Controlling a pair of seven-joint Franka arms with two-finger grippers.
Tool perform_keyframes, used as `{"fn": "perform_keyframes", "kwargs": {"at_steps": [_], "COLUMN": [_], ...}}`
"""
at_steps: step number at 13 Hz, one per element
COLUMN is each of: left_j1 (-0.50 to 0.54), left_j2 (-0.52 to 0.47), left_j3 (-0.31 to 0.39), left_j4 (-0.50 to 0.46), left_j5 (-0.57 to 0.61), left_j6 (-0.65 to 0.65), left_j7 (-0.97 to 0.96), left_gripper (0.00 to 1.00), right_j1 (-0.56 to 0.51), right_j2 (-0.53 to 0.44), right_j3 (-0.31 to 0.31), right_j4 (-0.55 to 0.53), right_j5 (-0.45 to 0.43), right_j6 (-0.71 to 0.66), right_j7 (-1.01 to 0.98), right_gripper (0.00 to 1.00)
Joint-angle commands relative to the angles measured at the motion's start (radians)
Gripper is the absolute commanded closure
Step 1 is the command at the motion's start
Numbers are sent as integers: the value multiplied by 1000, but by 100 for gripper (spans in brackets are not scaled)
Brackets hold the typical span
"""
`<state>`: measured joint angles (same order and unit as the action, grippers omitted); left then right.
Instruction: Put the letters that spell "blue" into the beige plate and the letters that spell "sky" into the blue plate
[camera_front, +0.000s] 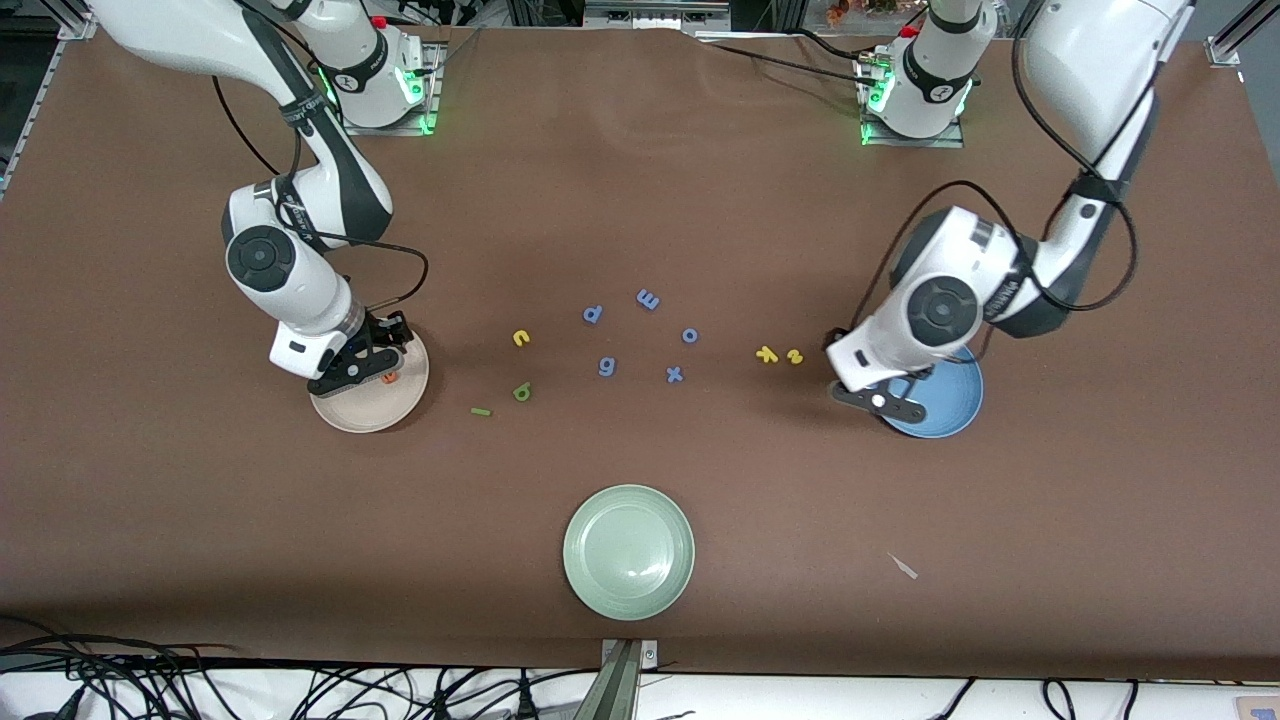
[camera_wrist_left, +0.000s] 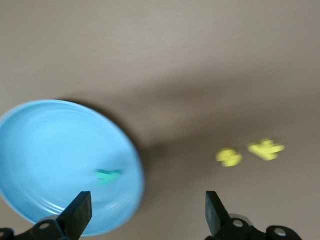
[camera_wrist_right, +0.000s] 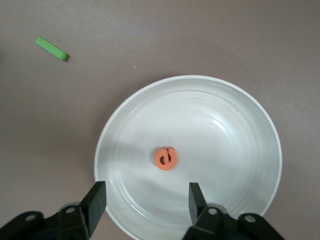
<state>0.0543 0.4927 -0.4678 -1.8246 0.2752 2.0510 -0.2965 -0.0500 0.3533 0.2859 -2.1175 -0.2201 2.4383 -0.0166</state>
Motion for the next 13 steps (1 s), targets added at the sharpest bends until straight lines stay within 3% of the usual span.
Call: {"fn": "perform_keyframes", "kwargs": {"at_steps": [1,5,9,10,11,13], "left_j1": [-101,-142,-123,-123,-123,-120], "left_j2": [47,108,173,179,181,181], "left_j3": [-5,-5,-3,-3,-3,-3], "left_j4": [47,53,51,51,51,36], "left_j5": [12,12,-55,-65,-68,-68], "left_j6": [-11,89,182,199,202,205], "left_j7": [-227,-640,-867,-924,-972,-1027], "left_gripper": [0,0,0,2,12,19], "right_j1": [1,59,94,110,127,145], "right_j2": [59,203,318,350,384,412], "right_j3": [82,98,95,84,53,19], "right_j4": [65,221,374,420,460,468], "right_j5": [-7,-5,-13,-12,-8,-8], "right_j6": [8,10,5,2,1,-13], "right_j7": [127,173,178,179,204,335], "right_gripper": [25,25,26,27,27,27]}}
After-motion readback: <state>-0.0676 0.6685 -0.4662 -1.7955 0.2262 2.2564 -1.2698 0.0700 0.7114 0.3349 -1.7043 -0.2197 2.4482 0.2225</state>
